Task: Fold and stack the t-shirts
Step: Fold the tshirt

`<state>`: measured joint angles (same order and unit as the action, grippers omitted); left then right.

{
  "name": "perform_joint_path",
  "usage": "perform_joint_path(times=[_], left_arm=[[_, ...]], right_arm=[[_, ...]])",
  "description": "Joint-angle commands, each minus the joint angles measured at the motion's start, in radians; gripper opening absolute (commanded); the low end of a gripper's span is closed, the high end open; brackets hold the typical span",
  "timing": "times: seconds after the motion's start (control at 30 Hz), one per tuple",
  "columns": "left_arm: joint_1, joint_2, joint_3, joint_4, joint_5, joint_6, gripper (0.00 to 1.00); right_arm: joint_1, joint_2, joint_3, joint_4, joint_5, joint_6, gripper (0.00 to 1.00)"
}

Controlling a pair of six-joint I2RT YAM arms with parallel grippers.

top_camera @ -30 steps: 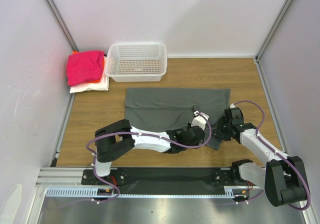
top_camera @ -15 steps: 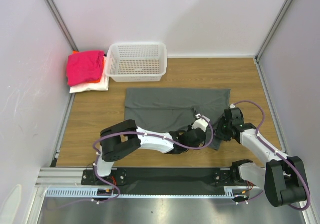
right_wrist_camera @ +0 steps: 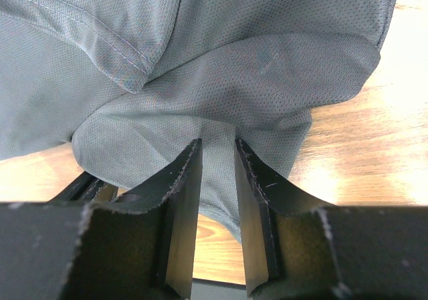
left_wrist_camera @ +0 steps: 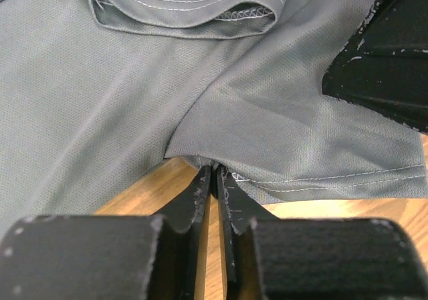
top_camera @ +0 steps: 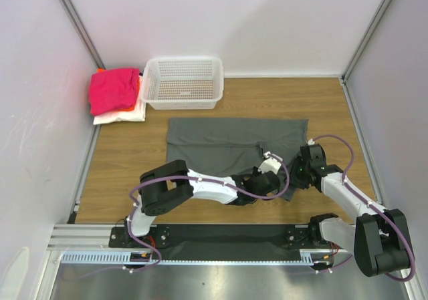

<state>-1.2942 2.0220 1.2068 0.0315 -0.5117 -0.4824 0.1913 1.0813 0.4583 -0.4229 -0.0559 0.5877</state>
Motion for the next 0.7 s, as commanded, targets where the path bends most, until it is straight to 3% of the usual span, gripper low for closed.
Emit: perform_joint_path(times=[0.0,0.2,0.53,0.63,0.67], left_arm=[[-0.008,-0.026,0.002,-0.024,-0.013,-0.047,0.1],[-0.01,-0.124,-0.11,0.018,0.09,-0.137,0.08],[-0.007,-0.161,-0.176,0.021,0.111,-0.197,0.07],[-0.005,-0.175,-0.199,0.03,0.105,-0.208,0.13],[-0.004,-0.19,-0.214,0.042,0.101,-0.212,0.23]], right_arm=[[-0.004,0.002,0.016,-0.005,0.021,-0.014,0.32],[-0.006,0.014,0.016,0.003,0.027,-0.015,0.31],[-0.006,0.012,0.016,0.001,0.034,-0.017,0.31],[-0.007,0.019,0.017,0.003,0.033,-0.019,0.31],[-0.007,0.019,0.017,0.003,0.031,-0.02,0.31]])
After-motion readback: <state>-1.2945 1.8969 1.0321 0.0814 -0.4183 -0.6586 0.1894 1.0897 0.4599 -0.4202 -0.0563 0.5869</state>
